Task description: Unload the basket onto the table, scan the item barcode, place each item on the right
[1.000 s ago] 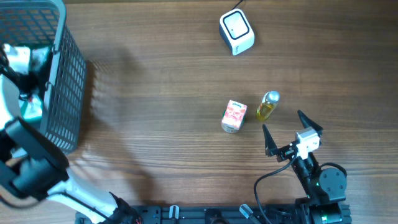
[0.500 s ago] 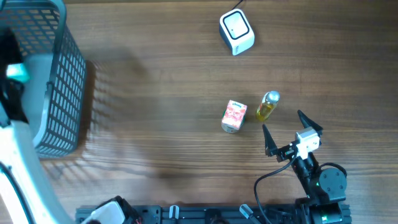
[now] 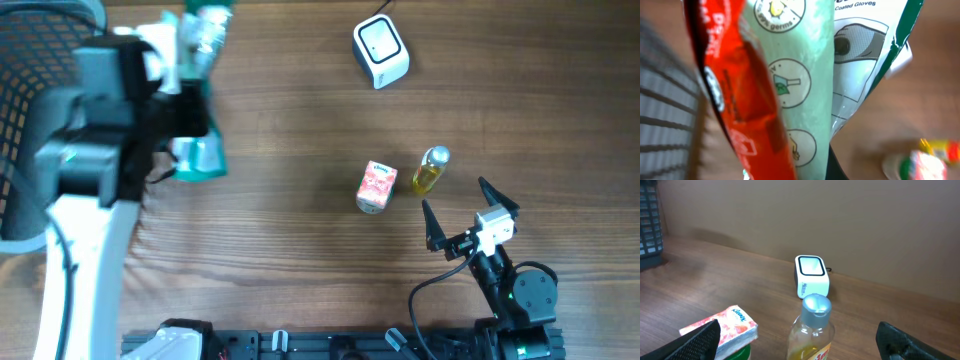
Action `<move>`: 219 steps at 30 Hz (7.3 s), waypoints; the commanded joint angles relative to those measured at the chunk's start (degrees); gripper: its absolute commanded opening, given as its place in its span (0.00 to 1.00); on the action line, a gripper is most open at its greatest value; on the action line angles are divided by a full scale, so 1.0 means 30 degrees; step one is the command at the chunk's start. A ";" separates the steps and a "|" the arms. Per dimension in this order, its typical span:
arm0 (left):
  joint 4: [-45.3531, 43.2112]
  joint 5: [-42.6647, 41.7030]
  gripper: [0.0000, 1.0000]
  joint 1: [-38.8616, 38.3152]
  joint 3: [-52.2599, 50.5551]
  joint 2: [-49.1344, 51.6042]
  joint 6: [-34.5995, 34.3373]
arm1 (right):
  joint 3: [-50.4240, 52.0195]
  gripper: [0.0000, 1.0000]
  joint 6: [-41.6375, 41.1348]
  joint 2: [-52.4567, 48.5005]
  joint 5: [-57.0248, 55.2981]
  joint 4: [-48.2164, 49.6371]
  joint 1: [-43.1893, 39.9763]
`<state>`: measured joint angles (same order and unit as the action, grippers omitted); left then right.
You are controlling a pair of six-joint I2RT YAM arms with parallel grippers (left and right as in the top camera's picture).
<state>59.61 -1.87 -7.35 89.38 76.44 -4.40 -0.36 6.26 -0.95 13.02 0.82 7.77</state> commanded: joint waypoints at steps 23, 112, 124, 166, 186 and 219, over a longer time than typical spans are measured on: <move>-0.3453 0.6003 0.51 -0.8575 -0.3847 1.0870 -0.6615 | 0.0022 1.00 -0.0087 -0.0044 0.0044 0.0051 -0.0007; -0.2004 0.3271 1.00 0.1115 -0.1683 0.3541 -0.4677 | 0.0022 1.00 -0.0080 -0.0044 0.0044 0.0051 -0.0007; -0.1996 0.3271 1.00 0.1115 -0.1683 0.3541 -0.4677 | 0.0022 1.00 -0.0095 -0.0044 0.0051 0.0058 -0.0007; -0.2004 0.3271 1.00 0.1115 -0.1683 0.3541 -0.4677 | -2.3416 1.00 -0.4743 -1.1519 0.3730 -1.6378 -0.0007; -0.1996 0.3271 1.00 0.1115 -0.1683 0.3541 -0.4677 | -2.4837 1.00 -0.9085 -1.7260 0.7970 -1.8243 -0.0007; -0.1996 0.3271 1.00 0.1115 -0.1683 0.3541 -0.4677 | -2.4837 0.35 -0.6659 -2.0990 0.5960 -2.1216 0.0015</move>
<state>53.76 8.45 -4.32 83.85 86.89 -19.16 -74.35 -14.66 -64.03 34.44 -62.39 7.77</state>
